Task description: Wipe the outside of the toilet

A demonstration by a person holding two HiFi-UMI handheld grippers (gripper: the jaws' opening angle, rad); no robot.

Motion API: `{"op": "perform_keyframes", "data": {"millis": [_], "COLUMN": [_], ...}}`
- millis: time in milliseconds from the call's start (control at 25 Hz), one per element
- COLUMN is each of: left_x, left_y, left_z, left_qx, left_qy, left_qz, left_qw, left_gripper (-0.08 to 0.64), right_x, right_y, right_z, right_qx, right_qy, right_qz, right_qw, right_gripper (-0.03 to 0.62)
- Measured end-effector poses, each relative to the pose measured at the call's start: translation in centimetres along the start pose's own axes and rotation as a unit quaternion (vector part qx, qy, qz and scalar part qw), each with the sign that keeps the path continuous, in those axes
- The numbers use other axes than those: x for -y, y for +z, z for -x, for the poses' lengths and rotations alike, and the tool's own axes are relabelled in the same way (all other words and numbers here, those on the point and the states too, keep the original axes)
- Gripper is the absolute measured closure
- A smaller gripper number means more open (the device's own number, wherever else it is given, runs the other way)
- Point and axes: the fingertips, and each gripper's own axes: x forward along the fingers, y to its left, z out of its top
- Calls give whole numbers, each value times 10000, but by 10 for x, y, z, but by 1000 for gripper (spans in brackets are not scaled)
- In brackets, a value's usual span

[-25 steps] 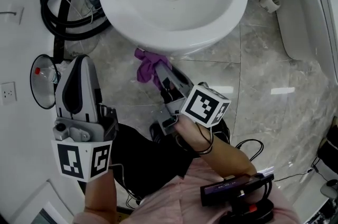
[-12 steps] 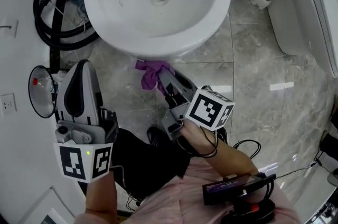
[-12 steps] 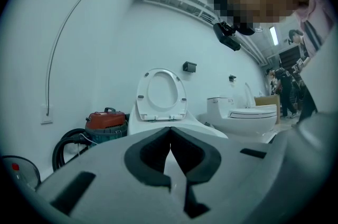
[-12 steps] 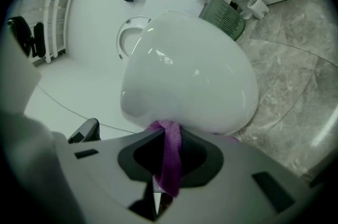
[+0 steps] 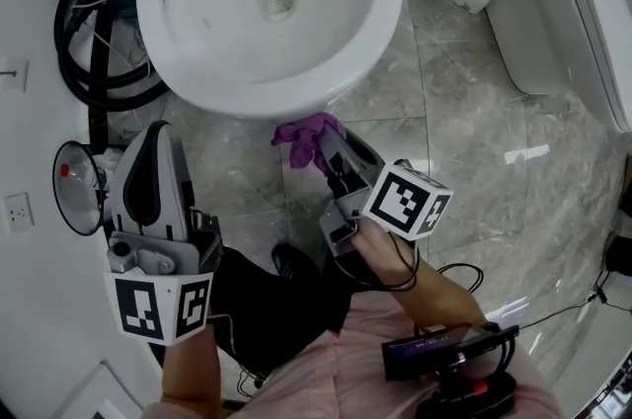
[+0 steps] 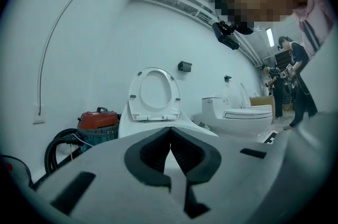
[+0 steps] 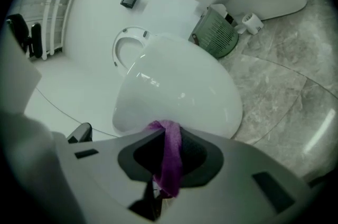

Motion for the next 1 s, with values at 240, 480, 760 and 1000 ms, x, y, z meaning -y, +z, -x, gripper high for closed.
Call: {"op": "perform_keyframes", "data": {"millis": [240, 480, 760, 1000], "left_x": [12, 20, 25, 24], "left_y": [1, 3, 1, 0], "left_z": [-6, -13, -17, -15], "left_qx": [-29, -57, -108, -129], "left_qy": [-59, -82, -73, -45], "left_qz": [-27, -77, -110, -94], "left_qw": [10000, 9999, 9999, 9999], "left_gripper": [552, 552, 552, 552], "right_x": [23, 43, 66, 90], "right_y": [23, 48, 80, 116], "right_z": [9, 11, 10, 3], "right_qx": [237, 524, 720, 1055], "right_qy": [-265, -486, -668, -986], "right_qz": [14, 285, 610, 740], "right_qw": [9994, 9970, 9933, 9867], "right_gripper": [531, 531, 531, 531]}}
